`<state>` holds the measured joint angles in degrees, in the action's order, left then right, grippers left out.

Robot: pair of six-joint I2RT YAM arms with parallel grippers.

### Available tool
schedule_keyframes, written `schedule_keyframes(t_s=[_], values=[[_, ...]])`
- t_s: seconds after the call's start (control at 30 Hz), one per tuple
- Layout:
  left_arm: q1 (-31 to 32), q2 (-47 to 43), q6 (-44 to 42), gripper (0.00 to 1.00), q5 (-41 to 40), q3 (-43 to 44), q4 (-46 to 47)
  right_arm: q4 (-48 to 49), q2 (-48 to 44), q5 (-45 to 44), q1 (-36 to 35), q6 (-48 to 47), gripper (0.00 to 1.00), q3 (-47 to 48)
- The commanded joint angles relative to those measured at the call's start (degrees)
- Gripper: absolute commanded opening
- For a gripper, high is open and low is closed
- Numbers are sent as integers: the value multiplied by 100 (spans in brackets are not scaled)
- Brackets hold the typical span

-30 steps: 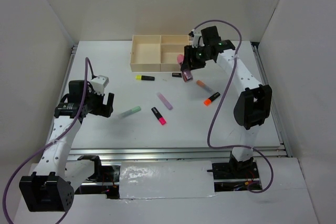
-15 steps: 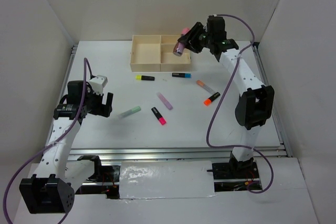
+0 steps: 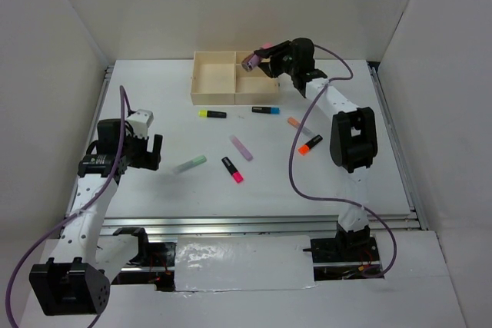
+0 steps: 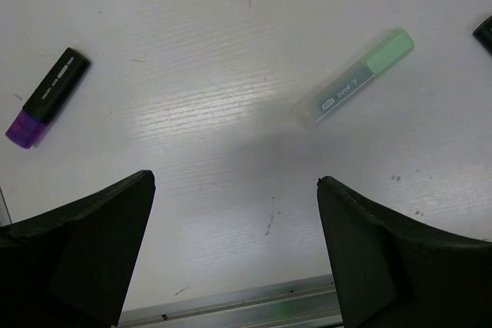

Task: Sort the stationery into containers
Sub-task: Place the stationery in the storage box.

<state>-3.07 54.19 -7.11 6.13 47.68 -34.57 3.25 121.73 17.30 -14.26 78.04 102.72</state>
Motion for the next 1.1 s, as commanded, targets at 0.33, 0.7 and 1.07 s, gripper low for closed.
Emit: schedule_keyframes(t_s=[0.33,0.7,1.07], values=[[-124,30,184,99,-191,4,231,475,1458,-1123,-77,1398,0,2024],[-465,100,237,99,-279,31,222,519,2557,-1484,-208,1451,0,3298],[-686,83,210,99,-218,31,205,422,2996,-1869,-288,1451,1,3545]])
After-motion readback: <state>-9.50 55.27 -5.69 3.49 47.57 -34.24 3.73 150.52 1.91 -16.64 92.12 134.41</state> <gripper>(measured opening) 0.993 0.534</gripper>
